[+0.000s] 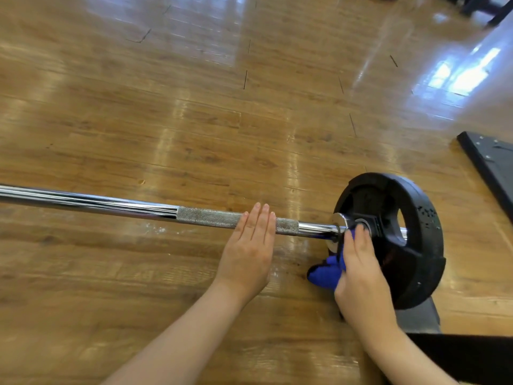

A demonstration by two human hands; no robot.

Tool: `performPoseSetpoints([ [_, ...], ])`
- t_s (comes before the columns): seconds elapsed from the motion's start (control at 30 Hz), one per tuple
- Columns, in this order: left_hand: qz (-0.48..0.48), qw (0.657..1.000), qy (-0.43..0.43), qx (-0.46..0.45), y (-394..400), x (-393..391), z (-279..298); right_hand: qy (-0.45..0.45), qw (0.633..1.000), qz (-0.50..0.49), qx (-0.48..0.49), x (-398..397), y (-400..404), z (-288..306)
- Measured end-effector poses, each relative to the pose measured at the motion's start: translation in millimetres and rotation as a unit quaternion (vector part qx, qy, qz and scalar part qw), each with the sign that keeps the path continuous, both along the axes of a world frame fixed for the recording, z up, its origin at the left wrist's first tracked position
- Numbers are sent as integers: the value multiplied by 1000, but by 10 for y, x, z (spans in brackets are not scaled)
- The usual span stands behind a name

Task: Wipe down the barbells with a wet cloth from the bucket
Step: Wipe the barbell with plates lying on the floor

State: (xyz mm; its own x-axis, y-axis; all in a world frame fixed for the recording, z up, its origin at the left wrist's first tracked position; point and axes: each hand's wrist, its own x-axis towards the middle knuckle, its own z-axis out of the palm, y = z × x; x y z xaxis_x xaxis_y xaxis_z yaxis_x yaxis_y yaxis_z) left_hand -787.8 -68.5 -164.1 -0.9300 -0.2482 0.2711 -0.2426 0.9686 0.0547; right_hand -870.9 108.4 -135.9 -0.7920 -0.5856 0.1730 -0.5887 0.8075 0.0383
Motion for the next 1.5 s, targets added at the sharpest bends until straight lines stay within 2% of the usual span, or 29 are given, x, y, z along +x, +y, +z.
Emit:
performPoseSetpoints([
  [0.07, 5, 1000, 4, 0, 17, -22, -5, -10, 1000, -18, -24, 104, 102, -112],
  [0.2, 18, 1000, 3, 24, 79, -36, -14, 21, 1000, 2, 22, -100, -55, -127],
  [0.3, 12, 1000, 8, 22, 69, -27, -32, 42, 999, -3, -32, -278, -281, -4],
  [0.37, 6, 1000, 3, 20, 54, -23, -32, 62, 998, 19, -25, -235, -262, -9],
  [0.6, 7, 999, -12, 41, 66, -18, 10, 39, 999, 32, -15, 31, 22, -235],
  [0.8, 6, 1000, -14, -14, 9, -81, -17, 65, 997, 16, -38, -248, -274, 4],
  [0.87, 1, 999, -16, -31, -61, -161, 39, 72, 997, 29, -16, -210, -196, -1],
  [1.0, -16, 998, -41, -48, -218, -334, 204, 52, 998, 27, 25, -70, -64, -53],
  [1.1, -38, 995, -65, -59, -258, -384, 222, 42, 999, 28, 14, -48, -85, -46],
  [1.3, -62, 984, -168, -17, -304, -499, 286, 46, 999, 9, 6, -35, -191, -8],
  [1.4, -63, 976, -204, 38, -346, -590, 313, 48, 996, 70, 8, 29, -454, -38],
  [1.5, -68, 971, -222, 56, -367, -594, 320, 44, 992, 121, 5, 30, -644, -51],
])
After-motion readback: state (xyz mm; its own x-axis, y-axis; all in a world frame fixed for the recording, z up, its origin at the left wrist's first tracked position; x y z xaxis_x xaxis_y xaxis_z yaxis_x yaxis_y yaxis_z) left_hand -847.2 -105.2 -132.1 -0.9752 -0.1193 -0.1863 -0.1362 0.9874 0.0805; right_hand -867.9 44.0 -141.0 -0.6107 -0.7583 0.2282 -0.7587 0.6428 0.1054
